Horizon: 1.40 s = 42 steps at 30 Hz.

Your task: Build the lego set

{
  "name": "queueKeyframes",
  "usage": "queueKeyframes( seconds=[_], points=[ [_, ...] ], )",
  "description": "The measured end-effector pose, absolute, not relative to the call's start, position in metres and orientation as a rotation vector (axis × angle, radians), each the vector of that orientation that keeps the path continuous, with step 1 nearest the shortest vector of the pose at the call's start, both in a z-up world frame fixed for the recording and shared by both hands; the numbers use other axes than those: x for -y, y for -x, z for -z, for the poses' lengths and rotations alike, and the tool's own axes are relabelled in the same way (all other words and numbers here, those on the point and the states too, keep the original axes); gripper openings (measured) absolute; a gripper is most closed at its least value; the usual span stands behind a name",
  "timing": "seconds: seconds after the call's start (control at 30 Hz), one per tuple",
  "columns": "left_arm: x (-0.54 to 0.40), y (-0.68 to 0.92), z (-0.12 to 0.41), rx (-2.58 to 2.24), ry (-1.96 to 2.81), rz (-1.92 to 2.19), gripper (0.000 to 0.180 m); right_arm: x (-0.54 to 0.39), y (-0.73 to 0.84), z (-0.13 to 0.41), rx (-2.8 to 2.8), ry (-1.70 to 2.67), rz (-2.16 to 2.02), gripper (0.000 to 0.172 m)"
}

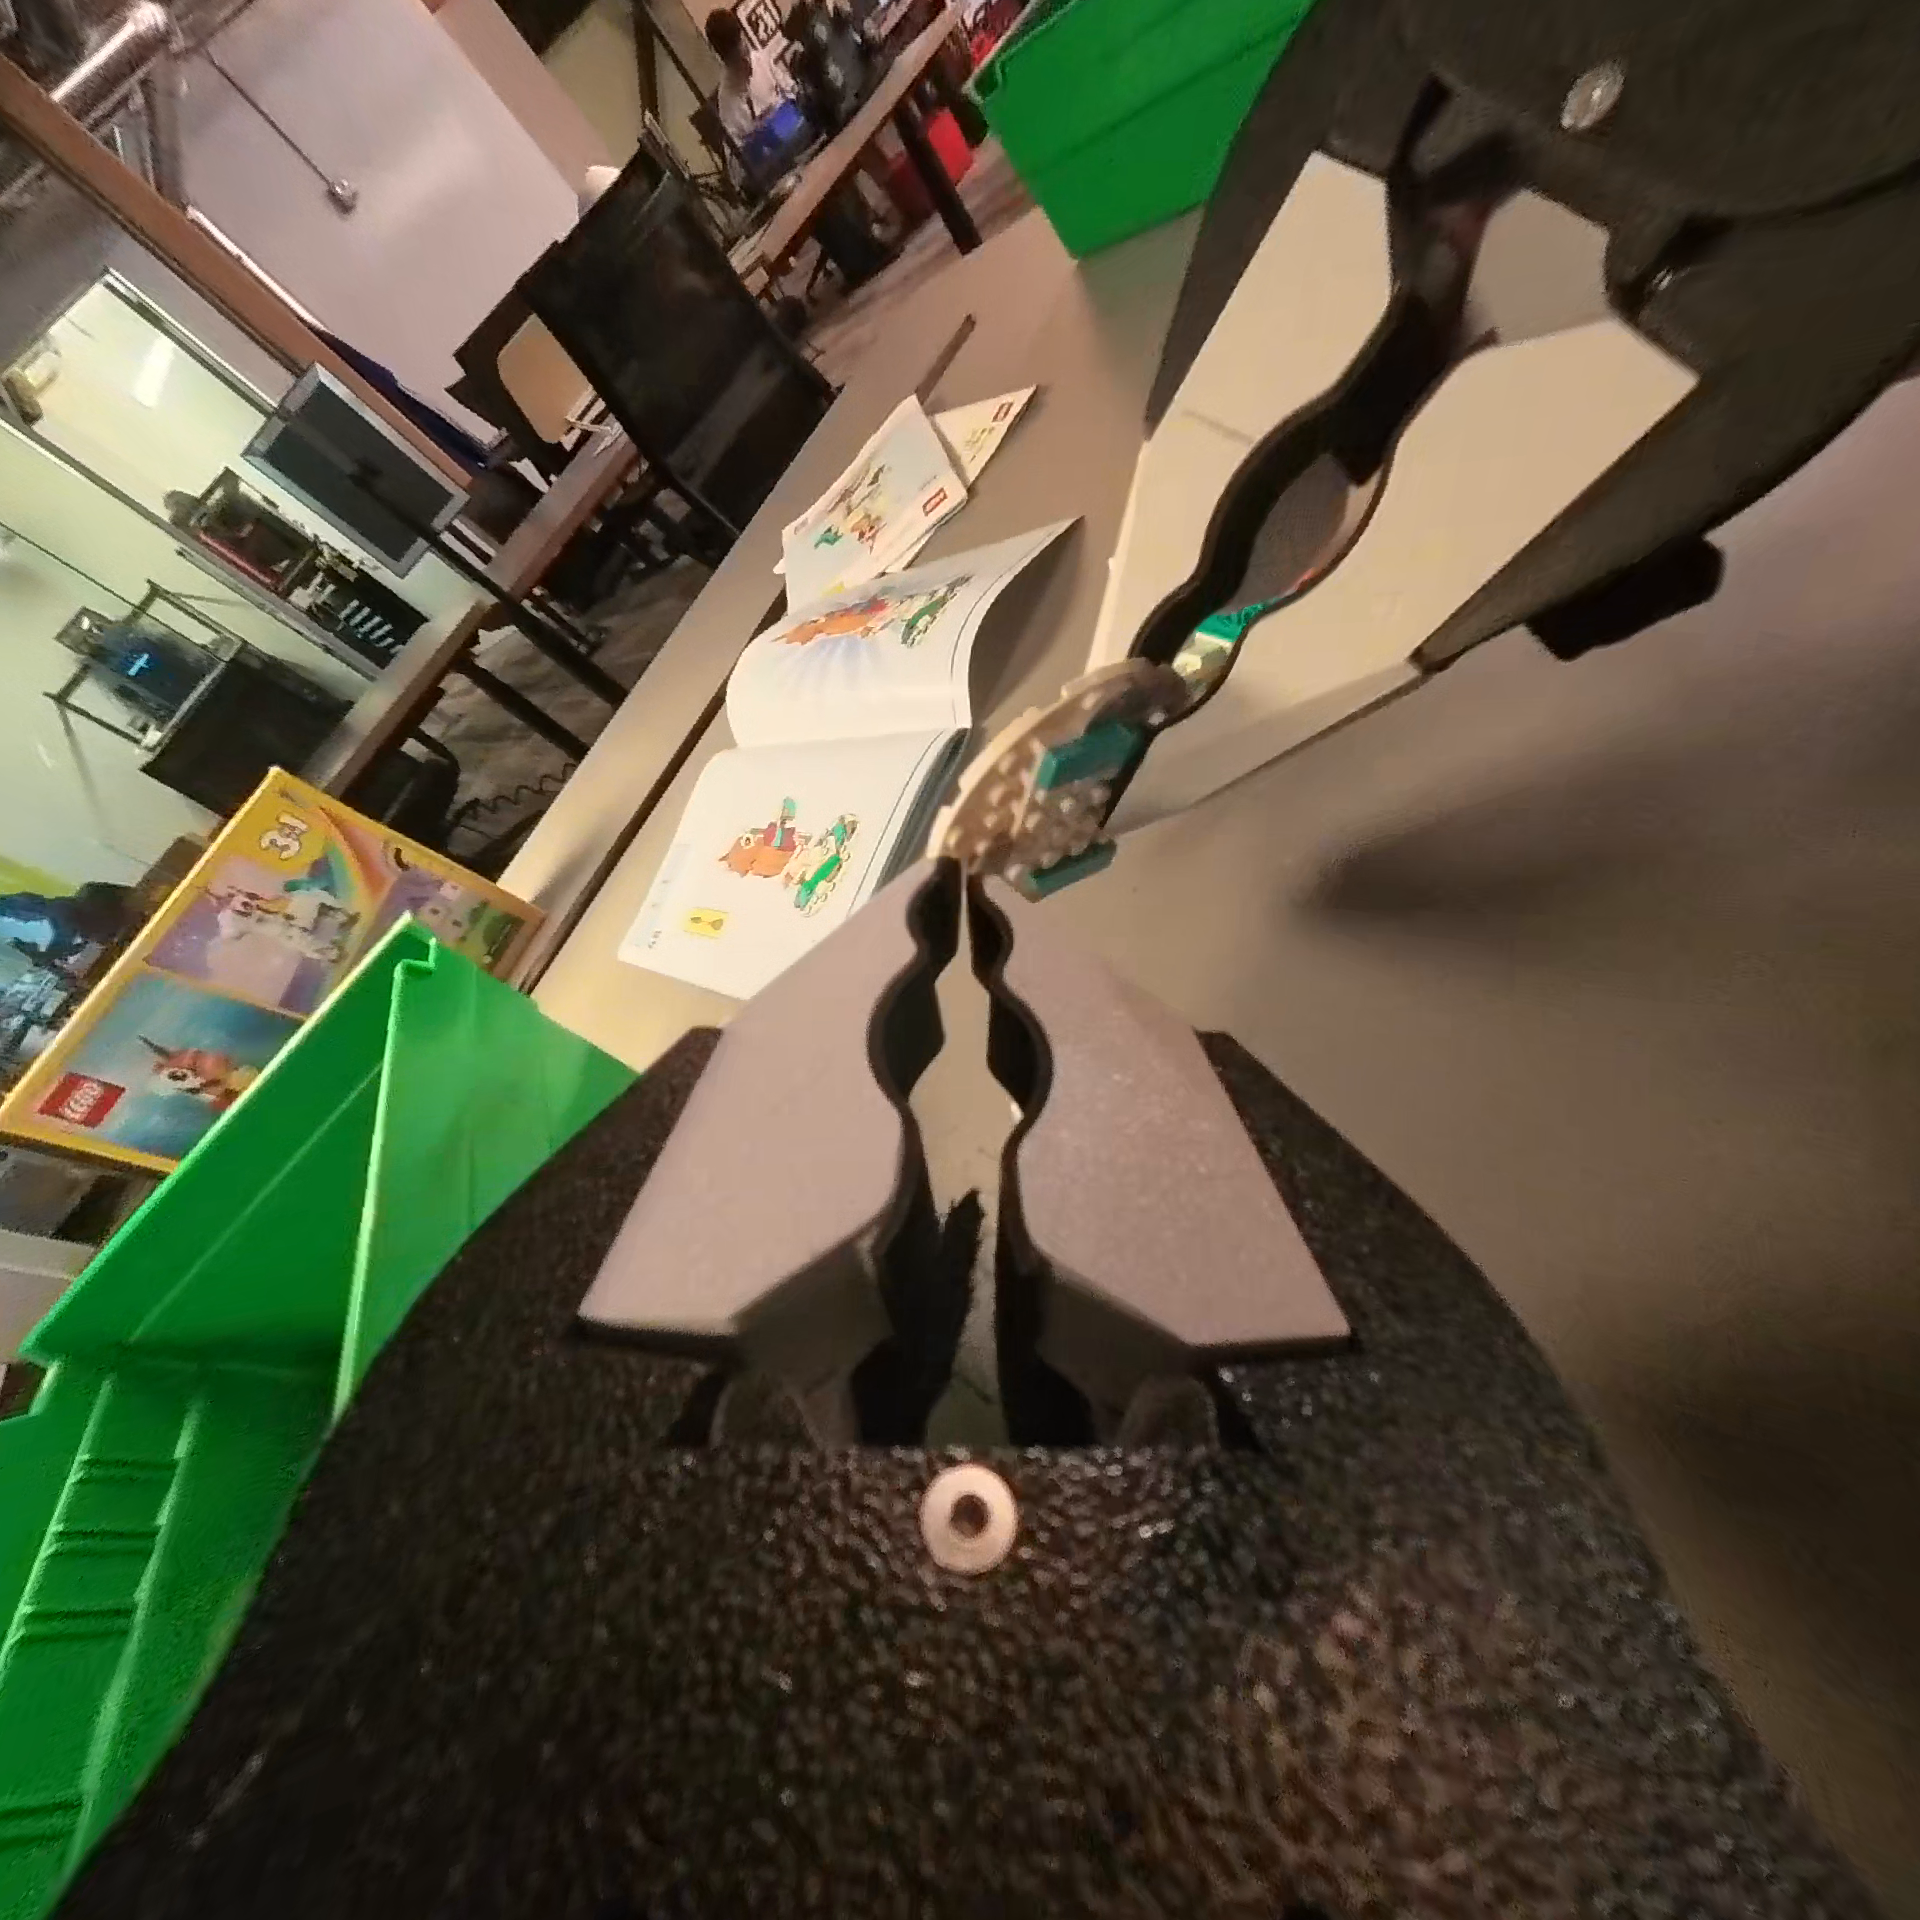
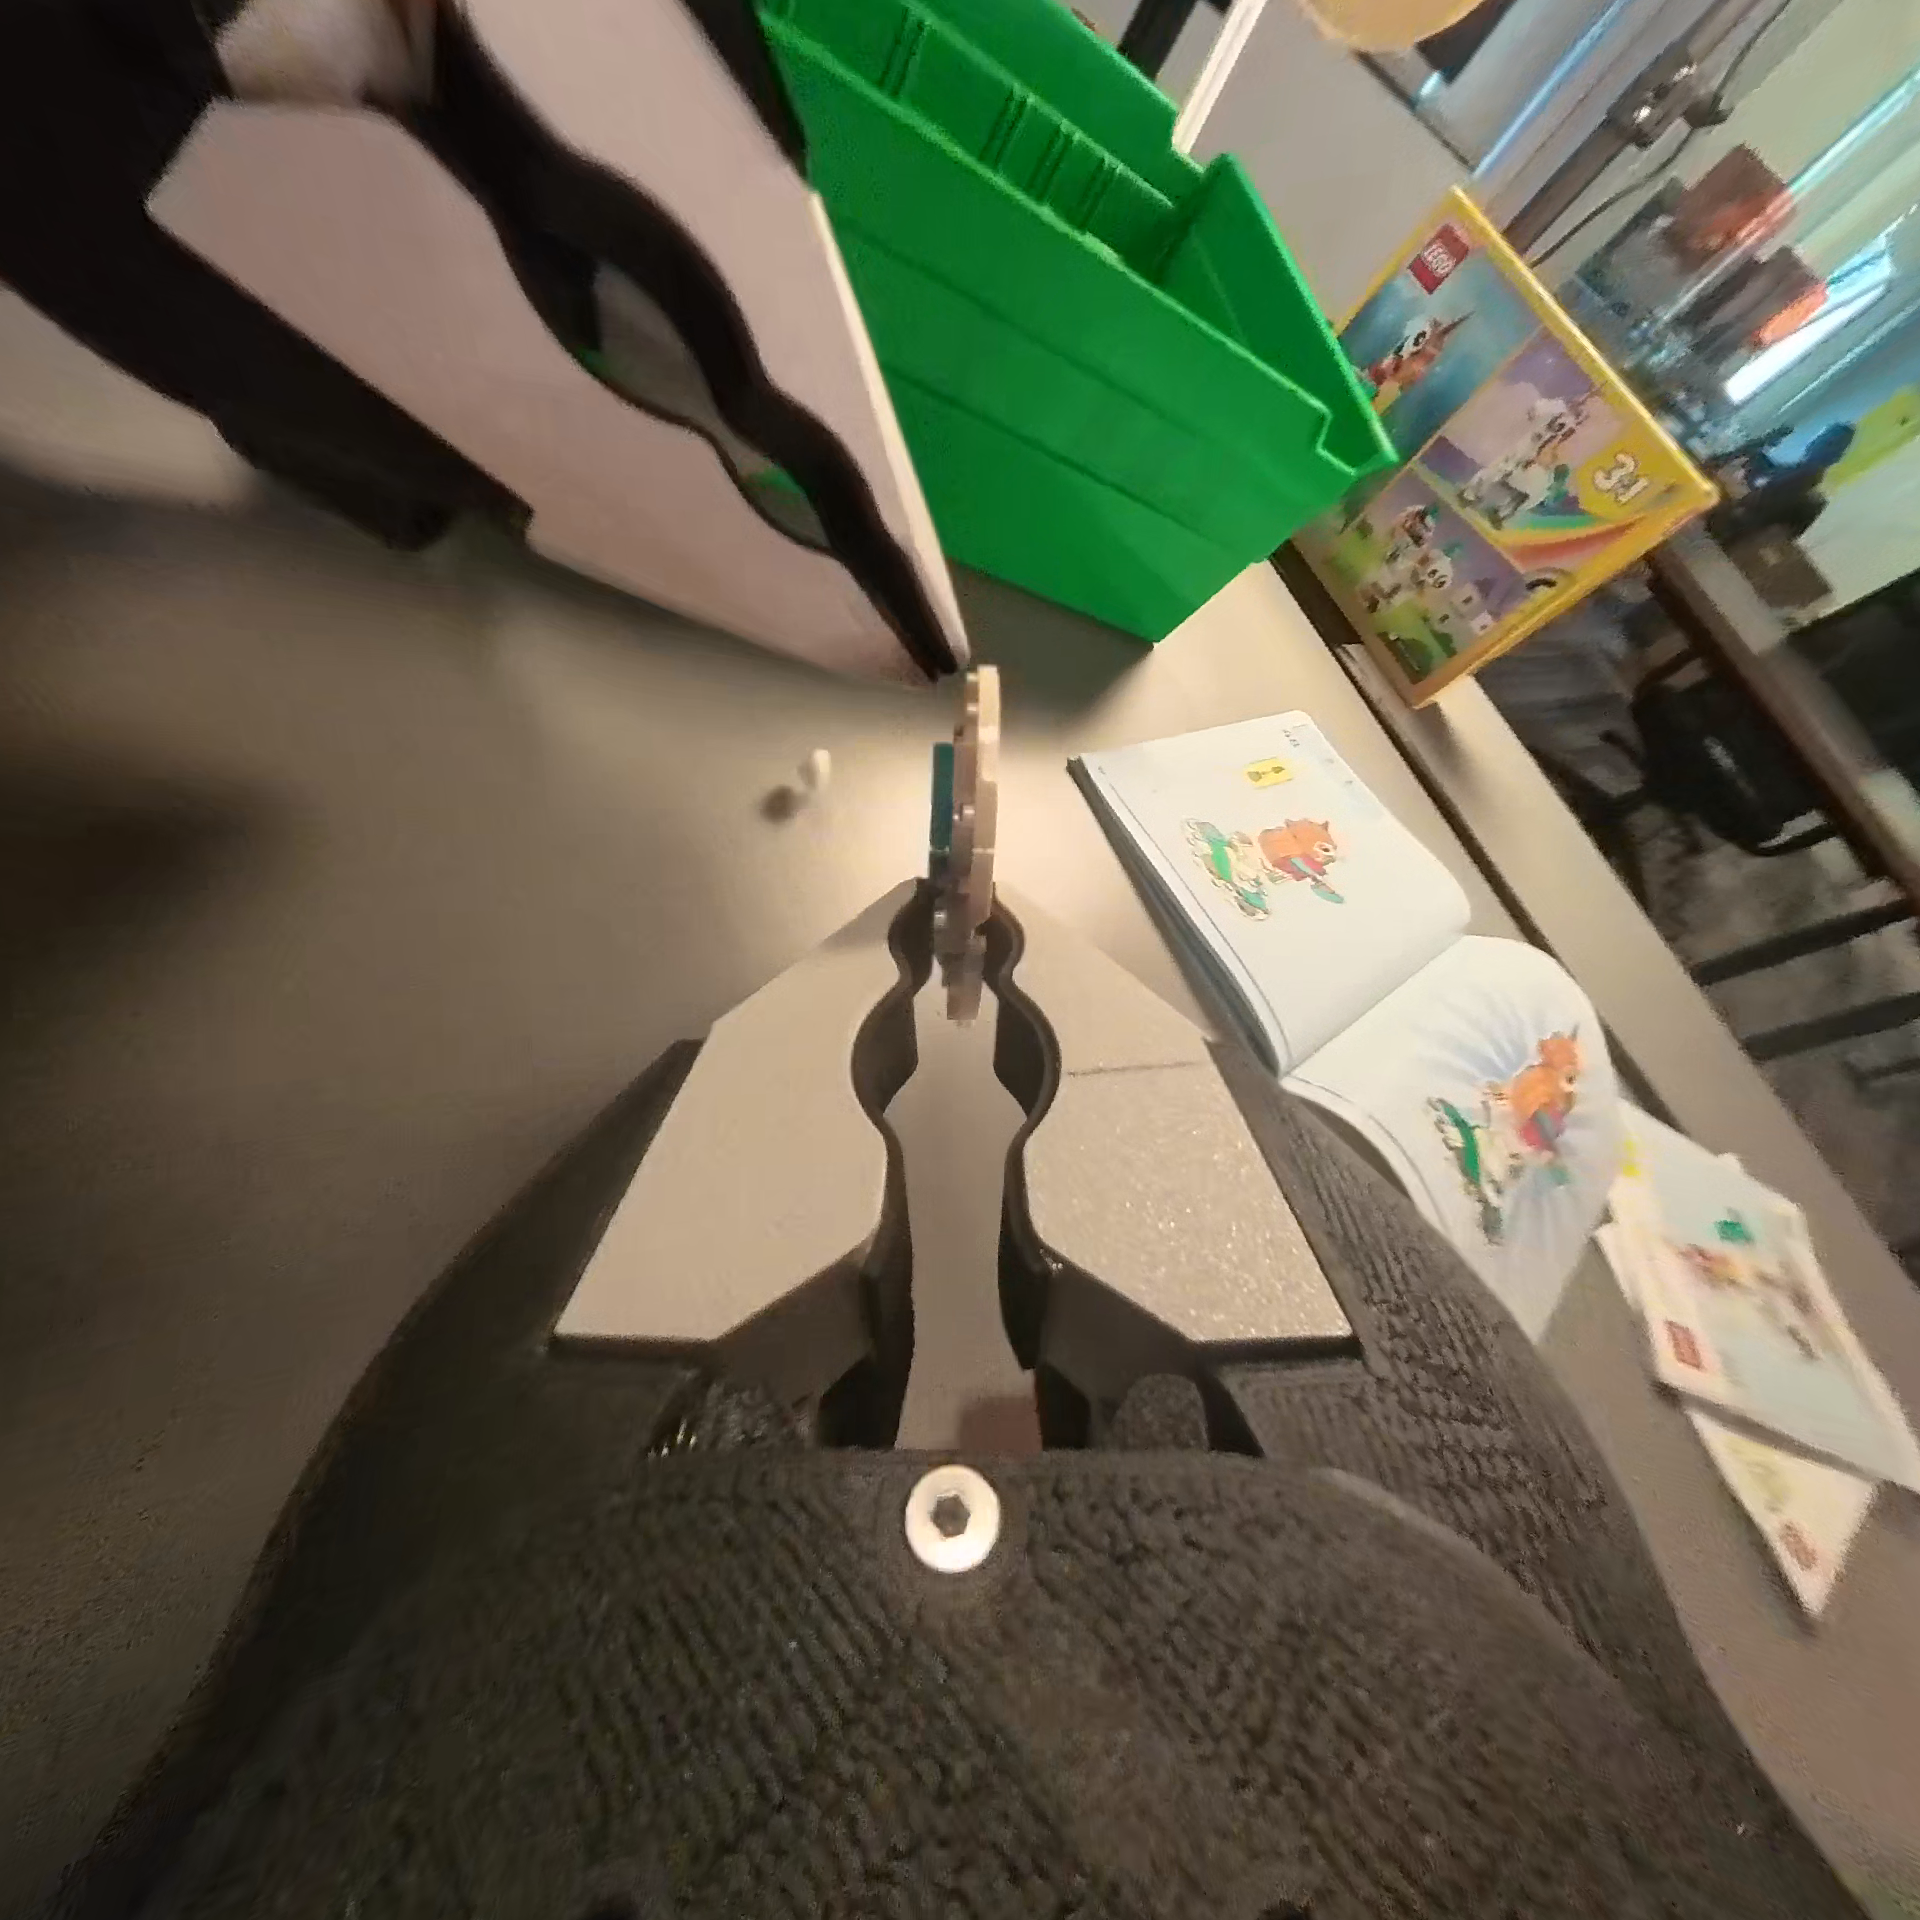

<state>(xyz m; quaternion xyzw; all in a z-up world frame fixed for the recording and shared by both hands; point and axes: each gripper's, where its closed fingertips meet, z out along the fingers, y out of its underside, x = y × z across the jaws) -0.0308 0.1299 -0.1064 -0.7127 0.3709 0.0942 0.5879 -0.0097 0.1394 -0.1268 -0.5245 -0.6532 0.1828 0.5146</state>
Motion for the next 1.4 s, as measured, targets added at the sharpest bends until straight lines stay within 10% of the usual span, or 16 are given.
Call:
queueKeyframes(
  seconds=[0.03,0.5,0.9,1.17,1.4],
  points=[
    [-0.131,0.034,0.109,-0.862,1.680,-0.237,0.000,-0.140,0.010,0.126,1.556,1.276,-0.446,0.006],
    [-0.122,0.089,0.171,-0.423,2.201,-0.108,0.031,-0.161,0.001,0.110,1.354,1.283,-0.514,0.006],
    [-0.136,0.076,0.179,-0.462,2.234,0.018,0.004,-0.163,-0.002,0.106,1.290,1.298,-0.628,0.006],
    [-0.107,0.124,0.014,-0.346,1.660,-0.439,0.004,-0.158,-0.006,0.083,1.164,1.255,-0.856,0.006],
    [-0.102,0.233,0.092,-0.083,2.178,-0.413,0.024,-0.160,-0.013,0.068,0.998,1.307,-1.228,0.006]
  ],
)
